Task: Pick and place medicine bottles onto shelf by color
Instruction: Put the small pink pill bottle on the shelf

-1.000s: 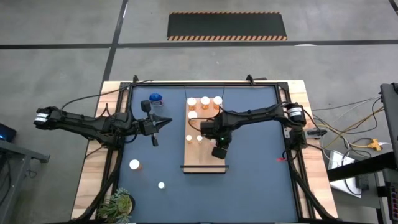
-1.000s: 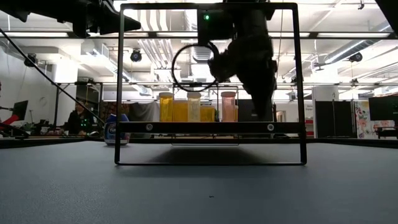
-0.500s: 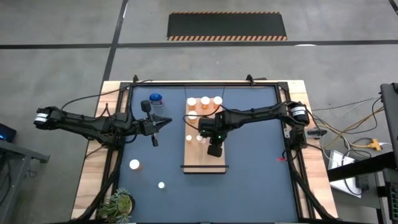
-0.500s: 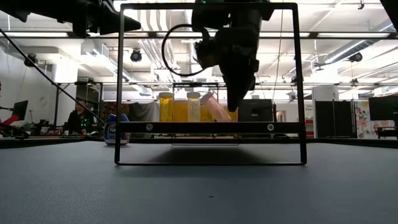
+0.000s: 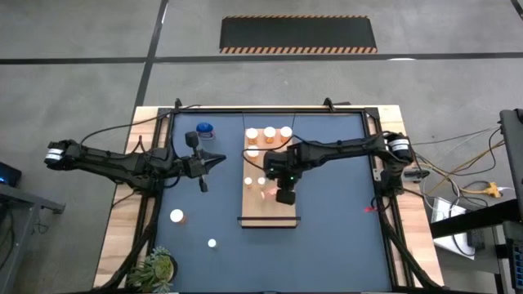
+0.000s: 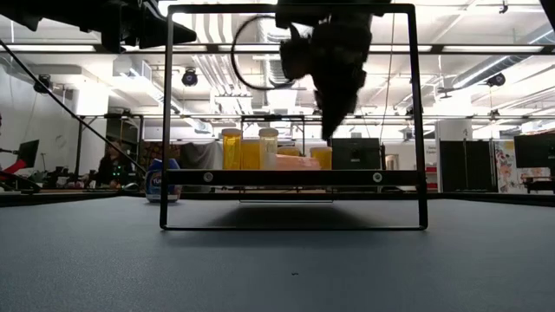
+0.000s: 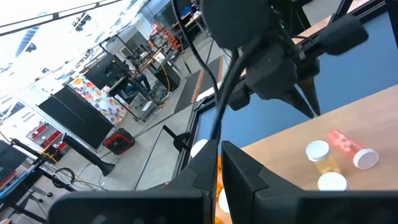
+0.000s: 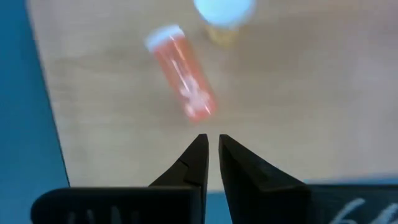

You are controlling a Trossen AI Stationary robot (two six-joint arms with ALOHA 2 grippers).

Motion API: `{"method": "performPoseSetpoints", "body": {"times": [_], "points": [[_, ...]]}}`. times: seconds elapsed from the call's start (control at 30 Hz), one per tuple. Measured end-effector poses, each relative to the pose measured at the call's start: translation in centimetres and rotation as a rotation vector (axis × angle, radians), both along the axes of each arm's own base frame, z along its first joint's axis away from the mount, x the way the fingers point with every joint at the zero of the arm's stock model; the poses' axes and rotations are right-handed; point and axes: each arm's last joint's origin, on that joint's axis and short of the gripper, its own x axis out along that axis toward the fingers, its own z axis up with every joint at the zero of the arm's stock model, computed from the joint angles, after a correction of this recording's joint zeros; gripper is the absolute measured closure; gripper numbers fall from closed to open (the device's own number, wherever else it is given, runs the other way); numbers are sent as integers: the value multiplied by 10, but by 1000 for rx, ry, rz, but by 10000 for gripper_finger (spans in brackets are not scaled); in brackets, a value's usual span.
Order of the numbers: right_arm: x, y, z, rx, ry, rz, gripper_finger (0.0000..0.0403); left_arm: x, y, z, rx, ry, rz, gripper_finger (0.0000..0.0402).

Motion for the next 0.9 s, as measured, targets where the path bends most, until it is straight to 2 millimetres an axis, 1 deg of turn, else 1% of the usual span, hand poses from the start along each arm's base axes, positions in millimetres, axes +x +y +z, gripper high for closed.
{"method": "performPoseSetpoints", "body": {"times": [0.13,0.27,0.47,0.63,0.73,0.9], "points": [[6,4,4,-29,-92,100,357,0,0,0,0,-1,0,398],[11,6,3,-46,-158,146,326,0,0,0,0,-2,0,398],[10,7,-7,-47,-164,150,259,0,0,0,0,-5,0,398],[6,7,-23,-47,-153,156,214,0,0,0,-1,-5,0,398],[4,7,-30,-46,-156,167,204,0,0,0,-1,-5,0,398],[1,9,-42,-63,-176,218,202,0,0,0,-1,-5,0,398]]}}
